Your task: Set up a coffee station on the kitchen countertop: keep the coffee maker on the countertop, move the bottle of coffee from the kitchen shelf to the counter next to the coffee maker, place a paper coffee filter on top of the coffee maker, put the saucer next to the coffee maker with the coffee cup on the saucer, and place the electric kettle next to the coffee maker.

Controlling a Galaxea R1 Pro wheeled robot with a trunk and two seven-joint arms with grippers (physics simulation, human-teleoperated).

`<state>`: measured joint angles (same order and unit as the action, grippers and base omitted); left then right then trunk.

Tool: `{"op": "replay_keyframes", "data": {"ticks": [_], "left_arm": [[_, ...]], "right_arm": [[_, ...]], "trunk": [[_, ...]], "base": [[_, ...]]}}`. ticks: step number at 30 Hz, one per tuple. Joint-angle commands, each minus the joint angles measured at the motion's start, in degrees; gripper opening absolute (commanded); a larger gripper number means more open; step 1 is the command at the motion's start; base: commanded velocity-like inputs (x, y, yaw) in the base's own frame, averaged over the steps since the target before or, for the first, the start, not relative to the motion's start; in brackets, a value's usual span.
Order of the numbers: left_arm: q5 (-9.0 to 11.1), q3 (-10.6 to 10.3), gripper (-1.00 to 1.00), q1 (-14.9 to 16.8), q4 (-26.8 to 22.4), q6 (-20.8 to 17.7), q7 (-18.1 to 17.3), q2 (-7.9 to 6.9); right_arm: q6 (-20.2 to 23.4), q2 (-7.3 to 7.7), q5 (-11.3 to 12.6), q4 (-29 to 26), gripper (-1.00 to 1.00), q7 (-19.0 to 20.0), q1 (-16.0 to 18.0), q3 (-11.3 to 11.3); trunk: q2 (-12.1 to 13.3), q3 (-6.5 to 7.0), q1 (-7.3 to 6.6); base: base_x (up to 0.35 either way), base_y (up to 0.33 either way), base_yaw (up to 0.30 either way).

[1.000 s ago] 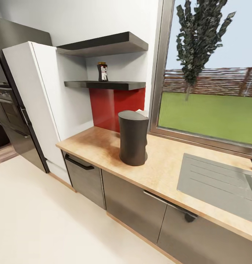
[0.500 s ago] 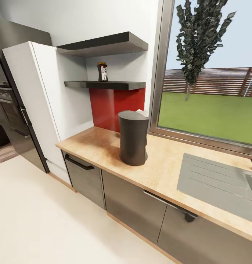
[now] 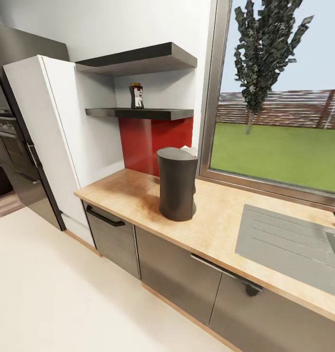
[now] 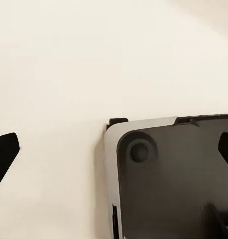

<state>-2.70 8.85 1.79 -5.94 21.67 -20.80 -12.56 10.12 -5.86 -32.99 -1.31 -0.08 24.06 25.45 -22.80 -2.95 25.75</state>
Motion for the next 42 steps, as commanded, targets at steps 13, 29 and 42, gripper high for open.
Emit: {"op": "replay_keyframes", "data": {"ticks": [13,29,42], "left_arm": [[-0.29,0.54,1.00,0.05,0.09,-0.05,0.05,0.02],[-0.03,0.44,1.00,0.05,-0.11,-0.11,0.05,0.13],[-0.02,0.40,1.00,0.05,-0.12,-0.14,0.05,0.17]], "right_arm": [[0.25,-0.03,-0.58,-0.09,1.00,-0.01,-0.06,0.47],[0.25,-0.01,-0.58,-0.09,1.00,-0.10,-0.10,0.47],[0.25,0.31,-0.58,-0.09,1.00,-0.15,-0.13,0.47]], "trunk": [[-0.13,-0.13,0.04],[-0.13,-0.13,0.04],[-0.13,-0.13,0.04]], "base": [[0.056,0.100,0.000],[0.147,0.279,0.000],[0.152,0.282,0.000]]}}
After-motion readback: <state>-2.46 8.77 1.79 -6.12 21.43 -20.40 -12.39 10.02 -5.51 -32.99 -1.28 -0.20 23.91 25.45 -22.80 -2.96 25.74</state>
